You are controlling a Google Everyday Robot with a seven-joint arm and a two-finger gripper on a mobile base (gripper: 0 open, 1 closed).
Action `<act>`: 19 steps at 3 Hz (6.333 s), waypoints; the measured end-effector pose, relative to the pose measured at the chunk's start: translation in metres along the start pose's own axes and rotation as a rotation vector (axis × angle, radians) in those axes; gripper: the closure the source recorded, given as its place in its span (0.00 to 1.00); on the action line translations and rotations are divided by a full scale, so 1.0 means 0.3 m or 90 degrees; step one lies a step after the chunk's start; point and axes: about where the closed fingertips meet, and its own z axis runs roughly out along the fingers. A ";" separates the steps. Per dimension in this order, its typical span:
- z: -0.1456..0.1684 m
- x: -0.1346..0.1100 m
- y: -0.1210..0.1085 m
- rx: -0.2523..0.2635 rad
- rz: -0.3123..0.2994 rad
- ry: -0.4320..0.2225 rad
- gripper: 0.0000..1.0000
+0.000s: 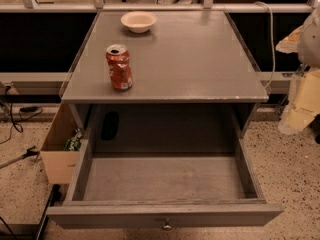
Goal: Place coke can into top drawer
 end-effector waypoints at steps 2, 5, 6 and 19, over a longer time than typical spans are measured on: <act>0.036 -0.020 -0.037 0.015 0.001 -0.012 0.00; 0.243 -0.232 -0.189 0.084 0.003 -0.114 0.00; 0.243 -0.232 -0.189 0.084 0.003 -0.114 0.00; 0.590 -1.018 -0.290 -0.095 -0.071 -0.569 0.00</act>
Offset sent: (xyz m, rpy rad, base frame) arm 0.0481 0.0129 -0.0257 0.0422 -0.0669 -0.0057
